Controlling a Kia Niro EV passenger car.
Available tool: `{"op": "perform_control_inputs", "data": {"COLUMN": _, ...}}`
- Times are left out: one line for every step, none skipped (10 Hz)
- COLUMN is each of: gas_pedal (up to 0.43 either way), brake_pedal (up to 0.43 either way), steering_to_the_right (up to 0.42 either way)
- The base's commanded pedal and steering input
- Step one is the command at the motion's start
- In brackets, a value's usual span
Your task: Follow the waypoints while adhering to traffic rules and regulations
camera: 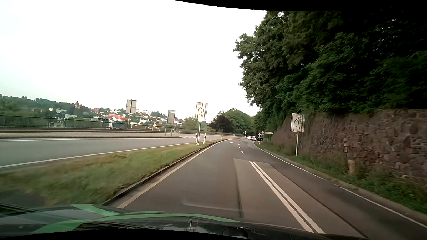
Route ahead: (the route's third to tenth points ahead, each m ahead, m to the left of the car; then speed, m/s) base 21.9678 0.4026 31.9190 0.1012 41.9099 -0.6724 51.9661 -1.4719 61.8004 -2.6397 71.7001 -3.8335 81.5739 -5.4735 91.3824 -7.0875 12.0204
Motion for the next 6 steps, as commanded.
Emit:
{"op": "perform_control_inputs", "data": {"gas_pedal": 0.087, "brake_pedal": 0.0, "steering_to_the_right": 0.0}}
{"op": "perform_control_inputs", "data": {"gas_pedal": 0.087, "brake_pedal": 0.0, "steering_to_the_right": 0.001}}
{"op": "perform_control_inputs", "data": {"gas_pedal": 0.087, "brake_pedal": 0.0, "steering_to_the_right": 0.001}}
{"op": "perform_control_inputs", "data": {"gas_pedal": 0.079, "brake_pedal": 0.0, "steering_to_the_right": 0.001}}
{"op": "perform_control_inputs", "data": {"gas_pedal": 0.079, "brake_pedal": 0.0, "steering_to_the_right": 0.001}}
{"op": "perform_control_inputs", "data": {"gas_pedal": 0.079, "brake_pedal": 0.0, "steering_to_the_right": 0.002}}
